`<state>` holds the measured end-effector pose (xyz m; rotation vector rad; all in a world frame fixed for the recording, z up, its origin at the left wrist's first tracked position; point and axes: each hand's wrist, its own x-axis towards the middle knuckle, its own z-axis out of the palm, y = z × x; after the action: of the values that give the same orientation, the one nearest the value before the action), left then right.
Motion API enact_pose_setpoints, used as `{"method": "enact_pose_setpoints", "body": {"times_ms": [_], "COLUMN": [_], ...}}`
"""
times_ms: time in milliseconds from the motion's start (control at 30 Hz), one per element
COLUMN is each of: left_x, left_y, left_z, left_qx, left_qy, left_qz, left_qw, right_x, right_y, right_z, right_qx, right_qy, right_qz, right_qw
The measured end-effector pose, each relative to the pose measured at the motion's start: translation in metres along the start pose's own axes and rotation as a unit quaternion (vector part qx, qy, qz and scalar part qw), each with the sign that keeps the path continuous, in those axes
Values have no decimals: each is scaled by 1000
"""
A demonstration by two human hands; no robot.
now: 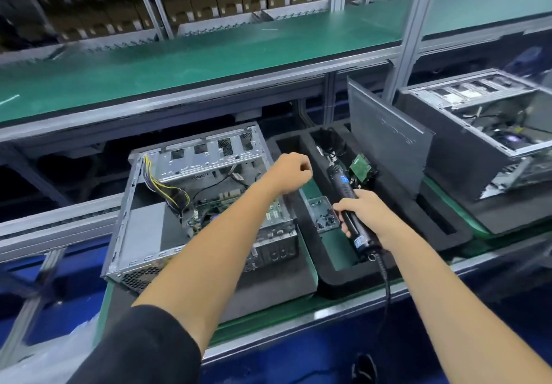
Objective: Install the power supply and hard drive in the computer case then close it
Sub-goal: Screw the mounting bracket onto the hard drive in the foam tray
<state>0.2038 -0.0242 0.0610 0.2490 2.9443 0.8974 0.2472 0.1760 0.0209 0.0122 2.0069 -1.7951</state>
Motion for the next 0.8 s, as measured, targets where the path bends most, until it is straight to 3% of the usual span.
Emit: {"method": "enact_pose_setpoints", "body": {"times_ms": [167, 367, 600, 800], "left_x": [67, 129, 157, 155], "left_y": [12, -2, -25, -52], "left_z": [45, 97, 149, 183], "left_qx": [54, 170, 199, 228], "left_qy": [-71, -148, -193, -259], "left_qz": [-22, -133, -207, -224], "left_qw": [996, 965, 938, 912], "right_x": [55, 110, 150, 173], "right_y": [12, 33, 48, 57], "right_z": [-41, -72, -78, -72], "right_qx": [-26, -6, 25, 9], "right_qy": [-25, -59, -69, -80], "right_qz": [29, 76, 114, 116], "right_qw": [999, 995, 991, 990]}}
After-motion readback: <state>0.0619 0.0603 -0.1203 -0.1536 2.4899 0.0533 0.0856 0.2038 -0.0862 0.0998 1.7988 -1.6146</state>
